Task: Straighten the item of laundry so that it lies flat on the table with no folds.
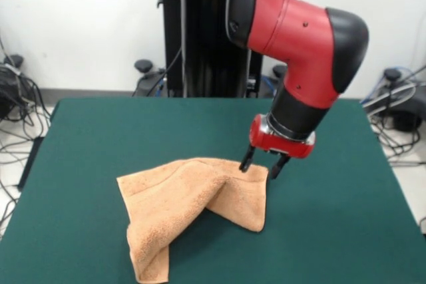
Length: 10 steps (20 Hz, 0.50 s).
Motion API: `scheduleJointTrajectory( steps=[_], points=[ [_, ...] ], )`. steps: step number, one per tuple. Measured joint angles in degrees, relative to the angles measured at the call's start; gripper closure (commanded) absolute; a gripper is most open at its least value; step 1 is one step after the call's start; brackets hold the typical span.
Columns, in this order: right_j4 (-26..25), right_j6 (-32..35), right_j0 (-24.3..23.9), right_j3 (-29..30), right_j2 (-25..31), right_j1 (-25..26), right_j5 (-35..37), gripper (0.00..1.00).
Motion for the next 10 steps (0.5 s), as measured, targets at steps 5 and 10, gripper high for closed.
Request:
scheduleJointTrajectory(
  steps=[5,10],
  points=[
    [0.0,0.0,-0.17,-0.01,0.01,1.84,-0.6,0.0],
    [0.01,0.0,-0.51,-0.03,0.0,3.01,-1.25,0.0]
  ],
)
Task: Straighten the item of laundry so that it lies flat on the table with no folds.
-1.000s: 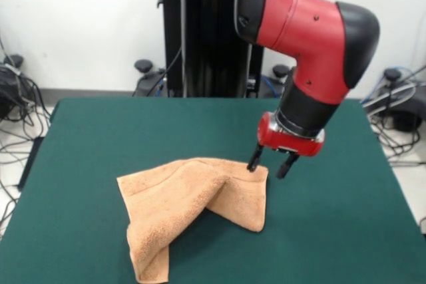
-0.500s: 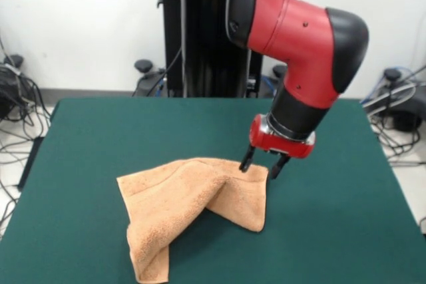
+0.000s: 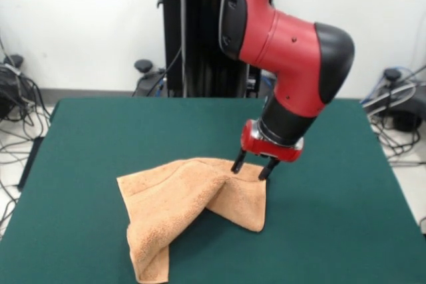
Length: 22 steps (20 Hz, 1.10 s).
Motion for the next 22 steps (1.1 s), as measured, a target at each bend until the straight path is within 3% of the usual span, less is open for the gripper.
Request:
scheduleJointTrajectory(
  steps=[12,22],
  points=[
    [0.01,0.0,0.47,-0.01,-0.51,1.39,-0.82,0.0],
    [0.01,0.0,6.09,-0.51,-3.67,2.46,-0.81,0.0]
  ],
)
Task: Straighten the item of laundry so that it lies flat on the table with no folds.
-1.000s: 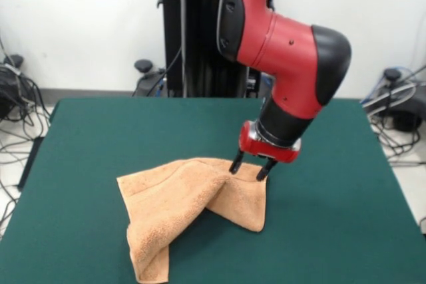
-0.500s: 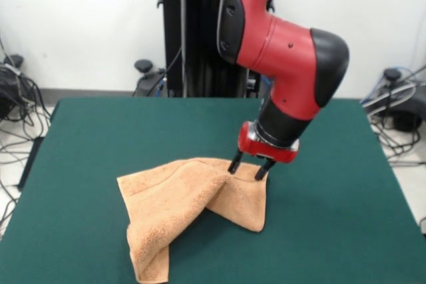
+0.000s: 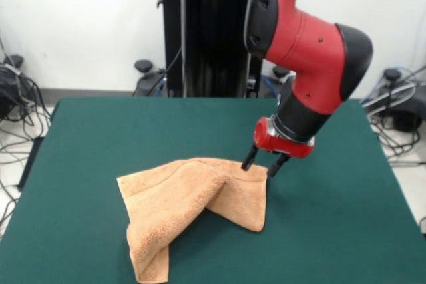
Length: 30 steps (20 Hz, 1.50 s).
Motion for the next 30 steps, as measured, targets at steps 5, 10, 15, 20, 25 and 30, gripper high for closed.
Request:
scheduleJointTrajectory(
  steps=[5,10,15,20,25,30],
  points=[
    [0.0,0.0,0.27,-0.02,-0.32,0.77,0.0,0.0],
    [0.01,0.0,-0.22,-0.03,-0.33,1.66,-0.01,0.0],
    [0.22,0.0,-0.2,-0.22,-0.8,3.37,-0.12,0.0],
    [0.24,0.0,1.51,-0.37,-3.04,5.66,-0.13,0.0],
    [0.58,0.0,3.04,-0.39,-4.71,6.79,-0.13,0.0],
    [0.68,0.0,3.3,-0.39,-5.64,6.88,-0.12,0.0]
  ],
)
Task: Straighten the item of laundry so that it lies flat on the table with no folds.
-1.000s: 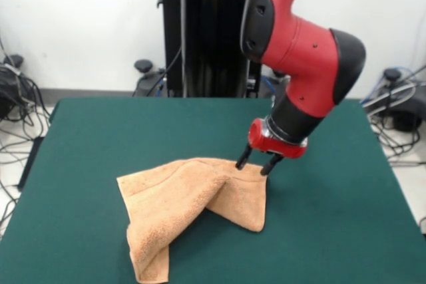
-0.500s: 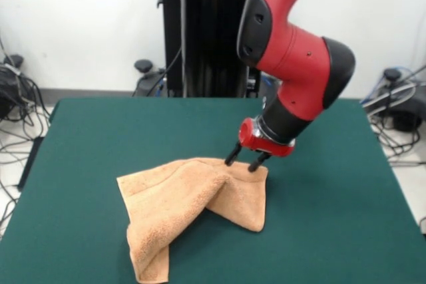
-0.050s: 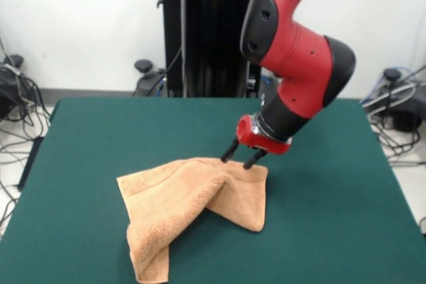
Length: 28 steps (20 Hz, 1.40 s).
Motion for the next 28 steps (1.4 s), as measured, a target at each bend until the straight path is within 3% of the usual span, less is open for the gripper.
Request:
scheduleJointTrajectory(
  steps=[10,14,18,22,28],
  points=[
    [0.82,0.0,0.32,-0.04,-1.59,0.03,0.67,0.0],
    [1.72,0.0,1.23,-0.38,-2.64,-0.39,4.23,0.0],
    [1.71,0.0,-0.04,-0.36,-1.11,-2.61,6.64,0.0],
    [1.72,0.0,-4.37,-0.34,4.32,-7.62,7.44,0.0],
    [2.59,0.0,-7.13,-0.41,8.65,-10.59,7.41,0.0]
  ],
)
